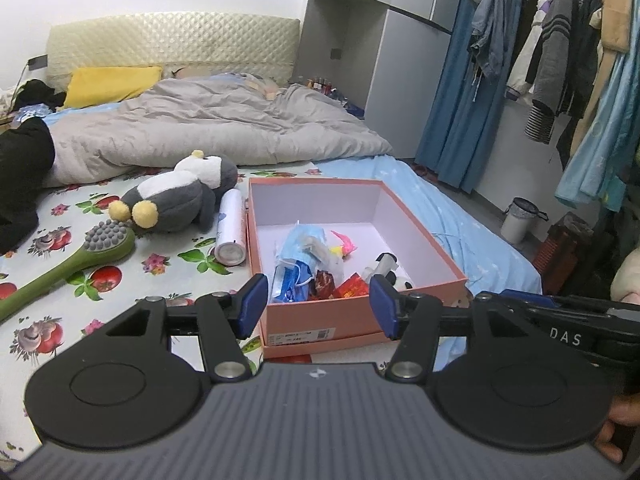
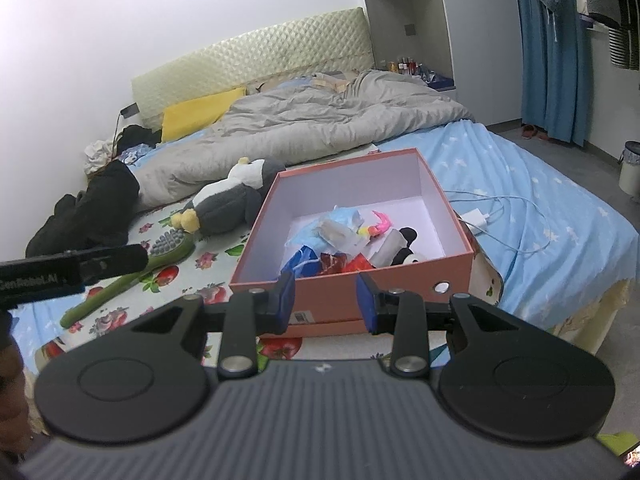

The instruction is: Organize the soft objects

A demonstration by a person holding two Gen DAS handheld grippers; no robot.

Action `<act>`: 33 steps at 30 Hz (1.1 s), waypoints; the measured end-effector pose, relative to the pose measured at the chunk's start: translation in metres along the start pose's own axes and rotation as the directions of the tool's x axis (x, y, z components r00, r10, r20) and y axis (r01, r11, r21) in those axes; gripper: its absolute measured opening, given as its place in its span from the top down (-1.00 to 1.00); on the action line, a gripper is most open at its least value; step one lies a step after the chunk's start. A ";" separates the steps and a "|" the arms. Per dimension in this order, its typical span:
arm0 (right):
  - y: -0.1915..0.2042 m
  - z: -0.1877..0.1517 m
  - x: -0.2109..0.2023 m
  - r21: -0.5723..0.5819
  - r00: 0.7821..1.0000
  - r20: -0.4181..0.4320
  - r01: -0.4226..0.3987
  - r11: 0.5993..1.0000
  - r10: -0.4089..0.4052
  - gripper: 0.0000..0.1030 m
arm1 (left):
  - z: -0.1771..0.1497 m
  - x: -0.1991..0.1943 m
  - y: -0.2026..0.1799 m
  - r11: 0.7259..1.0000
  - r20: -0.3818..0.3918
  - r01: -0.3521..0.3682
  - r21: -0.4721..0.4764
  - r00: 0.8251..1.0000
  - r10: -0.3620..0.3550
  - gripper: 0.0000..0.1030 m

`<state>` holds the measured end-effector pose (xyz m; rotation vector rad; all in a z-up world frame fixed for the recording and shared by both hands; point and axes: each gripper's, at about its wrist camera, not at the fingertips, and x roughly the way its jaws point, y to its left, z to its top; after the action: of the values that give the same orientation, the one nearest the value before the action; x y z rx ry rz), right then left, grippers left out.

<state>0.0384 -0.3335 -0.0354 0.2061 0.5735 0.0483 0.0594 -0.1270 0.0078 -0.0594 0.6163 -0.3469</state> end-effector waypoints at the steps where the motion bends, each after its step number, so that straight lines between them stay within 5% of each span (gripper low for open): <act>1: -0.001 -0.001 0.000 -0.002 1.000 -0.003 0.000 1.000 0.000 0.28 | -0.001 0.000 0.000 1.000 -0.002 -0.001 -0.002 1.000 0.001 -0.21; 12: -0.008 0.001 0.000 0.010 1.000 0.003 0.007 1.000 -0.007 0.28 | -0.001 0.007 -0.005 1.000 -0.012 -0.006 0.013 1.000 0.006 -0.21; 20: -0.010 0.000 -0.001 0.002 1.000 0.003 0.018 1.000 -0.018 0.27 | -0.001 0.013 -0.009 1.000 -0.022 0.001 0.008 1.000 -0.001 -0.44; 21: -0.012 0.001 0.000 0.006 1.000 -0.003 0.018 1.000 -0.018 0.19 | -0.001 0.013 -0.009 1.000 -0.022 0.000 0.009 1.000 0.000 -0.56; 22: -0.013 0.001 0.000 0.011 1.000 -0.006 0.021 1.000 -0.021 -0.32 | -0.001 0.013 -0.009 1.000 -0.022 -0.003 0.009 1.000 0.004 -0.63; 24: -0.015 0.002 0.000 0.018 1.000 0.004 0.025 1.000 -0.025 -0.89 | -0.001 0.012 -0.008 1.000 -0.010 -0.003 0.005 1.000 0.003 -0.78; 33: -0.016 0.002 -0.003 0.010 0.999 0.011 0.040 0.999 -0.040 -0.93 | 0.001 0.014 -0.003 1.000 -0.019 -0.011 -0.020 1.000 0.011 -1.00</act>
<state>0.0371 -0.3501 -0.0357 0.2041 0.5668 0.0058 0.0697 -0.1350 0.0011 -0.0722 0.6391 -0.3309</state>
